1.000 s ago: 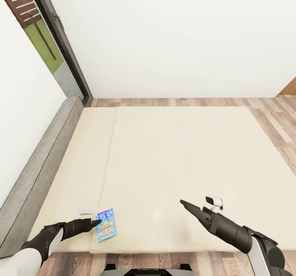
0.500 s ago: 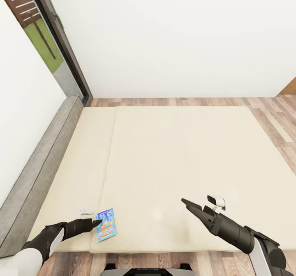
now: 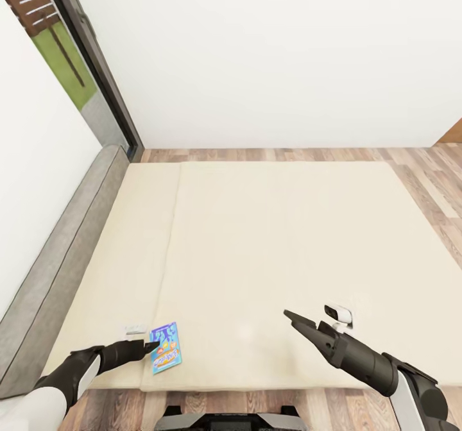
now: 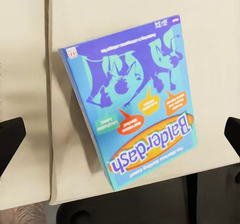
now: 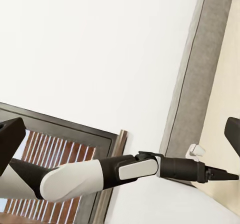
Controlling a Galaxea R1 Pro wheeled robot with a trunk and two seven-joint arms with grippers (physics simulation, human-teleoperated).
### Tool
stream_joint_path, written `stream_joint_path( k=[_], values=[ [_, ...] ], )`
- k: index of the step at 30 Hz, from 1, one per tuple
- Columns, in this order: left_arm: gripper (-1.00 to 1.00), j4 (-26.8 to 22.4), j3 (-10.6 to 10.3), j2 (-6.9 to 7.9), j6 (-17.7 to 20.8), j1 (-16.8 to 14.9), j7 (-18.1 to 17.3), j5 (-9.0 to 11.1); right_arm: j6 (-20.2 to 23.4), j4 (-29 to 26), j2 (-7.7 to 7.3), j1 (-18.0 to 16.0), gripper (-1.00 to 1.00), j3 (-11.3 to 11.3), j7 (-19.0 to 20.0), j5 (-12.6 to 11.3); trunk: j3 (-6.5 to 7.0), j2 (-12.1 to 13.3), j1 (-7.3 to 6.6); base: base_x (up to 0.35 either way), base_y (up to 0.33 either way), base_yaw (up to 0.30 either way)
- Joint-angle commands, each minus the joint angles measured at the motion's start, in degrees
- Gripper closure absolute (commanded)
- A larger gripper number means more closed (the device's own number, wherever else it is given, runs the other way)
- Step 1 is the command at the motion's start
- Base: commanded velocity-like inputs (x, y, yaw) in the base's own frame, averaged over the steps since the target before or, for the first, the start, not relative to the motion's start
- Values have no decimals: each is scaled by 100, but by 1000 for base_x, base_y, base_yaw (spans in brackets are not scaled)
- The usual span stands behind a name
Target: Put all the toys in the child's room - the three board games (two on the bed and one on the table), the two jigsaw puzzles on the table, and the tennis ball on the table - inside the toy box on the table in the child's room.
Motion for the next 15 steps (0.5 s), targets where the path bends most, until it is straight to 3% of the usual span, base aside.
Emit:
stream_joint_path(
  k=[1,12,15],
  values=[
    [-100,-23,49,-3,44,-2,-38,-43,41,-1,-2,-2,-100,-2,3,-21,-17,-9,3,0,0,0],
    [-100,-165,44,-7,57,-8,-36,-42,30,-1,-5,-2,-100,-9,4,-21,-118,-9,3,0,0,0],
    [-100,-243,42,0,72,-10,-38,-42,34,-1,-9,-2,-100,-112,8,-21,-146,-9,3,0,0,0]
  ],
)
